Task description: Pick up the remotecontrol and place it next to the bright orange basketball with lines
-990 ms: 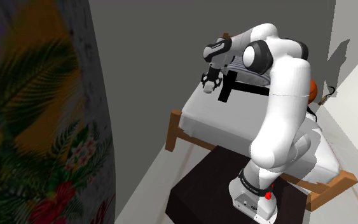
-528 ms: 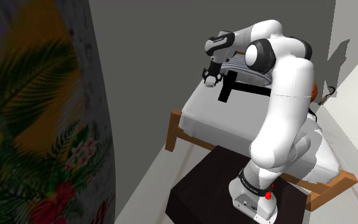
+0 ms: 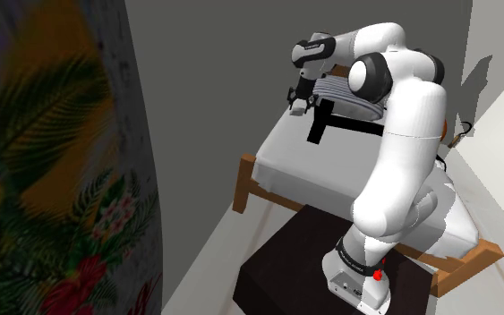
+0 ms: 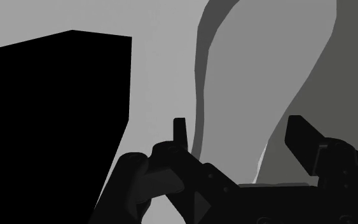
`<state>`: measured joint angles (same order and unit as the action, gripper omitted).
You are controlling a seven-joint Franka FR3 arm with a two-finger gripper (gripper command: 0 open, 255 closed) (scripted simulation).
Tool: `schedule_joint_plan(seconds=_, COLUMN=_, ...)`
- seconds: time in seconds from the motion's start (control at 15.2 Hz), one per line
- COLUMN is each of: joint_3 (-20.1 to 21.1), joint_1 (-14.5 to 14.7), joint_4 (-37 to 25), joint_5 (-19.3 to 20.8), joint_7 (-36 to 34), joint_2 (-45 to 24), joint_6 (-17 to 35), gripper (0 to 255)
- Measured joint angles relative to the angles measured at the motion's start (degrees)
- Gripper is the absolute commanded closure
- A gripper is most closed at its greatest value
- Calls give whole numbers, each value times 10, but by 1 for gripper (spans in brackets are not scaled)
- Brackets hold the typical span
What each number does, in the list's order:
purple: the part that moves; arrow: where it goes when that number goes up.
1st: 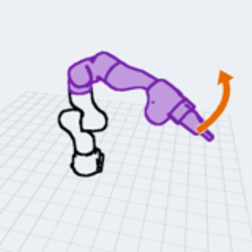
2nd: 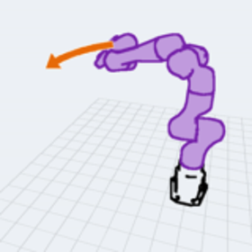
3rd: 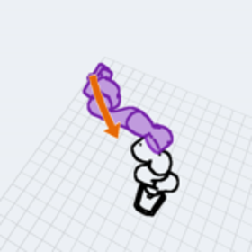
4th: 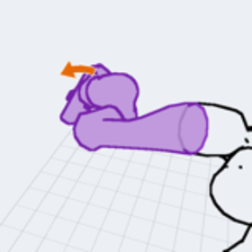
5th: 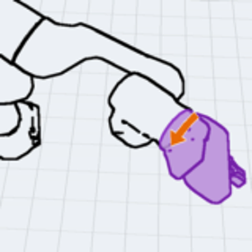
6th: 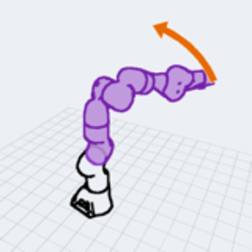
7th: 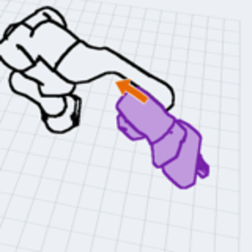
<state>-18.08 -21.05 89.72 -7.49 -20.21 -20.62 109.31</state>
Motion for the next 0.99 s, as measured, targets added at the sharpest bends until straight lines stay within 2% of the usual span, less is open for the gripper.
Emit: schedule_joint_plan(seconds=0.99, joint_3=-3, joint_1=-6, joint_4=-113, joint_5=4, joint_7=-7, joint_2=5, joint_6=-116, gripper=255)
